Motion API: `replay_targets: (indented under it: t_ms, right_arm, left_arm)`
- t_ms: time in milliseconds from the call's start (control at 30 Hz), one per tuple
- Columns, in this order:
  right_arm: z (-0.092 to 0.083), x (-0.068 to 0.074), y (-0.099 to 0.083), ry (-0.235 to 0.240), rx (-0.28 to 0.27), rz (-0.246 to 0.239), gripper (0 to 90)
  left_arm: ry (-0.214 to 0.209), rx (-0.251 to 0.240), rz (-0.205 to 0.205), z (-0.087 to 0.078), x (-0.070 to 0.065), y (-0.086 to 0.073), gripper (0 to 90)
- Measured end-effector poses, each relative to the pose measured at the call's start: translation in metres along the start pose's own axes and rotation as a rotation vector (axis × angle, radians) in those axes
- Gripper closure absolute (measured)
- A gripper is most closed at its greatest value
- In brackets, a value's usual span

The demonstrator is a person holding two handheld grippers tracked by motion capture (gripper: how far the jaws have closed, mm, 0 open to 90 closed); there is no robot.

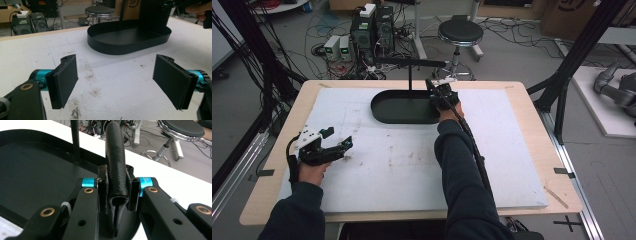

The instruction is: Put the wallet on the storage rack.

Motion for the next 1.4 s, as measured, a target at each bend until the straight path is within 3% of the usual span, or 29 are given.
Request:
replay_targets:
  t_ms: [267, 300, 333, 400, 433, 567, 633, 767, 933, 1000, 1100, 1133, 1233, 1400]
  right_arm:
    - [0.007, 0.013, -0.001, 0.061, -0.018, 0.014, 73.0]
    - [0.009, 0.015, 0.0, 0.119, -0.025, 0.034, 59.6]
    - [0.009, 0.015, 0.0, 0.119, -0.025, 0.034, 59.6]
    - [0.008, 0.016, 0.001, 0.184, -0.042, 0.085, 47.8]
    - [0.006, 0.016, 0.002, 0.195, -0.053, 0.085, 44.8]
    - [-0.013, 0.012, 0.012, 0.212, -0.079, 0.047, 42.6]
    - [-0.028, 0.007, 0.017, 0.234, -0.094, 0.03, 42.5]
    - [-0.063, -0.01, 0.019, 0.233, -0.122, -0.033, 42.0]
    - [-0.096, -0.031, 0.006, 0.235, -0.1, -0.045, 37.0]
    - [-0.109, -0.038, -0.004, 0.238, -0.121, -0.042, 35.0]
    - [-0.124, -0.049, -0.02, 0.22, -0.053, -0.019, 28.2]
    - [-0.13, -0.052, -0.027, 0.223, -0.064, -0.014, 27.4]
    - [-0.143, -0.057, -0.048, 0.208, -0.064, -0.021, 24.6]
    - [-0.157, -0.06, -0.079, 0.209, -0.075, 0.018, 22.6]
  left_arm:
    - [0.001, 0.0, 0.006, 0.001, 0.0, 0.0, 19.8]
    - [0.0, -0.001, 0.005, 0.001, 0.0, 0.0, 19.8]
    - [-0.001, -0.001, 0.004, 0.001, 0.0, 0.0, 19.8]
    - [-0.001, 0.001, 0.002, 0.001, 0.0, 0.0, 19.8]
    - [-0.001, 0.001, 0.003, 0.001, 0.001, 0.0, 19.8]
    - [0.001, 0.001, 0.001, 0.0, 0.0, 0.0, 19.8]
    - [-0.001, 0.001, 0.004, 0.0, 0.0, 0.0, 19.8]
    - [0.001, 0.004, 0.007, 0.0, 0.0, -0.001, 19.8]
    - [-0.002, 0.004, 0.007, 0.0, 0.0, -0.001, 19.8]
    - [-0.003, 0.007, 0.007, 0.001, 0.0, -0.001, 19.8]
    - [0.0, 0.008, -0.007, 0.002, 0.002, -0.002, 19.8]
    - [-0.001, 0.009, -0.007, 0.002, 0.002, -0.002, 19.8]
    - [-0.002, 0.012, 0.0, 0.002, 0.001, -0.002, 19.8]
    - [0.008, 0.014, -0.006, 0.0, 0.002, -0.003, 19.8]
Point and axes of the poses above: each handheld gripper's, and its own axes: z roughly forward along the jaws, y roughly out of its top, x roughly to its left, the point moved 3 cm from there along z, roughly forward along the jaws, and after that the axes turned 6 degrees about y, right-handed, at the moved point
